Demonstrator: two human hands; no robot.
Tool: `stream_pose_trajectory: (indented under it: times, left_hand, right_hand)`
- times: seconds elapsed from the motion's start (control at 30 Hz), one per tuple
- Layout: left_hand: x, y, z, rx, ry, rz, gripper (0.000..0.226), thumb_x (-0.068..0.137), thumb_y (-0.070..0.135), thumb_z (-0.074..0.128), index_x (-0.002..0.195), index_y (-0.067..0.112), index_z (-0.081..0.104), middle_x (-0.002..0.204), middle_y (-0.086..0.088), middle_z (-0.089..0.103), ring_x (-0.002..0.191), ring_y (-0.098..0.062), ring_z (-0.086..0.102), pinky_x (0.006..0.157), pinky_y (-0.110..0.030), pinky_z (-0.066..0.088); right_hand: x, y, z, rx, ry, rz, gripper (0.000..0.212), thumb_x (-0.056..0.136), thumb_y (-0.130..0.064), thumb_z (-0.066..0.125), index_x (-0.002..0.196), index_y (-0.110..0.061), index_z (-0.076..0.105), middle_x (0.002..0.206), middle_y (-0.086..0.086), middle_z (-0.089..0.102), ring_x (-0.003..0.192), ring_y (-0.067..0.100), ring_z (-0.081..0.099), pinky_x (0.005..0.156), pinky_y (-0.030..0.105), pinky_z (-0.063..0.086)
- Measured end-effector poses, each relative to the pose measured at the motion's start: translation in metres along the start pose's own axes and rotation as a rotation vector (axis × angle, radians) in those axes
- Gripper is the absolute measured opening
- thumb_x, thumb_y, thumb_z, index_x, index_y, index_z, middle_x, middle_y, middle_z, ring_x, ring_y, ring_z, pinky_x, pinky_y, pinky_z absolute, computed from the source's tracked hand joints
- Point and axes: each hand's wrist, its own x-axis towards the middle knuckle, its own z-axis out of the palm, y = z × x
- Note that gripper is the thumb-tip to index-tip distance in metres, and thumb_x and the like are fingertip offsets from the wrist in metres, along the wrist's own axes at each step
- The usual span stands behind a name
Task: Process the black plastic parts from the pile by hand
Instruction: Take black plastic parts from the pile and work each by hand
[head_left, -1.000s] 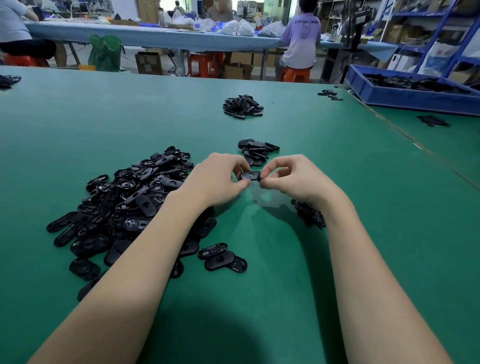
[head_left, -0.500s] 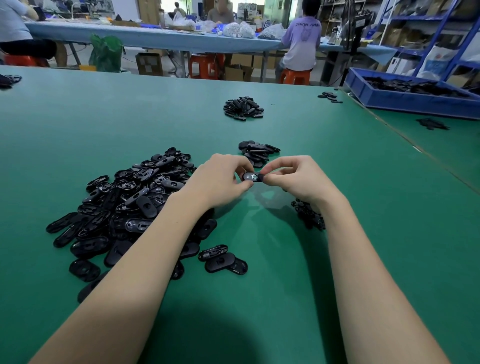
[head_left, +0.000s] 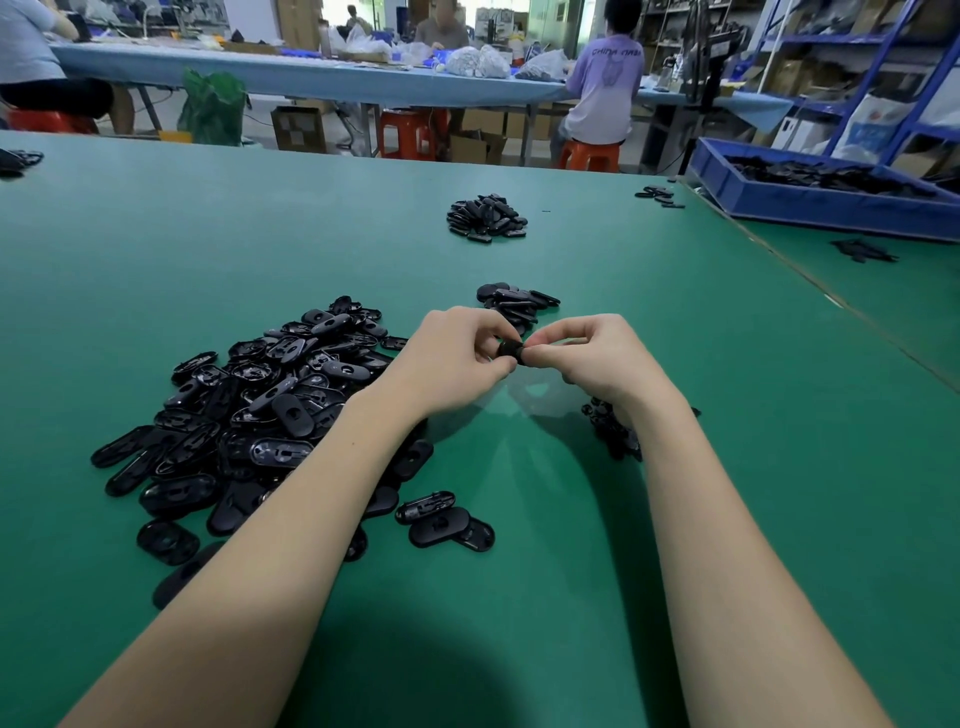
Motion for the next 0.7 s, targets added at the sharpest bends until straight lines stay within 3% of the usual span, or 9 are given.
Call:
stream_pose_trajectory:
  times: [0.17, 0.23, 0.4, 0.5, 0.6, 0.7]
  left_hand:
    - [-0.001, 0.003, -0.002, -0.032, -0.004, -0.009, 0.016, 0.086, 0.017, 0.074, 0.100, 0.024, 0.075, 0.085, -0.002, 0.074, 0.069, -0.010, 0.064, 0.064, -0.002, 0.041]
    - [-0.001, 0.005, -0.001, -0.046, -0.010, -0.014, 0.016, 0.087, 0.016, 0.074, 0.101, 0.024, 0.075, 0.085, 0.001, 0.074, 0.073, -0.011, 0.066, 0.064, -0.002, 0.041]
    - [-0.003, 0.002, -0.002, -0.149, -0.084, -0.054, 0.014, 0.087, 0.019, 0.074, 0.098, 0.028, 0.073, 0.079, 0.008, 0.075, 0.062, 0.003, 0.059, 0.061, -0.003, 0.039]
    - [-0.003, -0.001, -0.004, -0.243, -0.167, -0.105, 0.008, 0.091, 0.030, 0.070, 0.098, 0.034, 0.072, 0.082, 0.008, 0.077, 0.073, -0.001, 0.067, 0.072, -0.017, 0.048]
    - [-0.002, -0.004, -0.002, -0.325, -0.171, -0.138, 0.007, 0.093, 0.029, 0.067, 0.097, 0.032, 0.073, 0.086, 0.003, 0.078, 0.086, -0.014, 0.074, 0.088, -0.036, 0.054]
    - [-0.001, -0.005, -0.004, -0.350, -0.125, -0.160, 0.007, 0.091, 0.029, 0.069, 0.095, 0.033, 0.074, 0.082, 0.001, 0.078, 0.085, -0.012, 0.073, 0.076, -0.031, 0.052]
  right_hand:
    - [0.000, -0.002, 0.000, 0.024, 0.007, 0.043, 0.010, 0.078, -0.026, 0.084, 0.074, -0.028, 0.076, 0.046, -0.024, 0.051, 0.054, 0.001, 0.044, 0.050, 0.018, 0.030]
    - [0.000, -0.002, 0.000, 0.031, 0.008, 0.052, 0.012, 0.078, -0.027, 0.085, 0.076, -0.028, 0.073, 0.057, -0.015, 0.055, 0.052, 0.004, 0.043, 0.048, 0.019, 0.029]
    - [-0.004, -0.001, -0.004, 0.077, -0.070, 0.074, 0.014, 0.078, -0.028, 0.087, 0.084, -0.025, 0.074, 0.078, -0.002, 0.062, 0.053, 0.010, 0.041, 0.042, 0.017, 0.030]
    - [-0.006, 0.003, -0.005, 0.102, -0.094, 0.070, 0.017, 0.074, -0.030, 0.090, 0.078, -0.024, 0.075, 0.074, -0.002, 0.061, 0.056, 0.012, 0.041, 0.040, 0.015, 0.028]
    - [-0.006, 0.003, -0.003, 0.114, -0.088, 0.059, 0.019, 0.072, -0.031, 0.092, 0.074, -0.023, 0.075, 0.065, -0.007, 0.059, 0.054, 0.010, 0.041, 0.039, 0.014, 0.028]
    - [-0.005, 0.001, -0.001, 0.138, -0.079, 0.048, 0.019, 0.070, -0.035, 0.092, 0.071, -0.024, 0.076, 0.055, -0.013, 0.057, 0.046, 0.003, 0.042, 0.040, 0.012, 0.031]
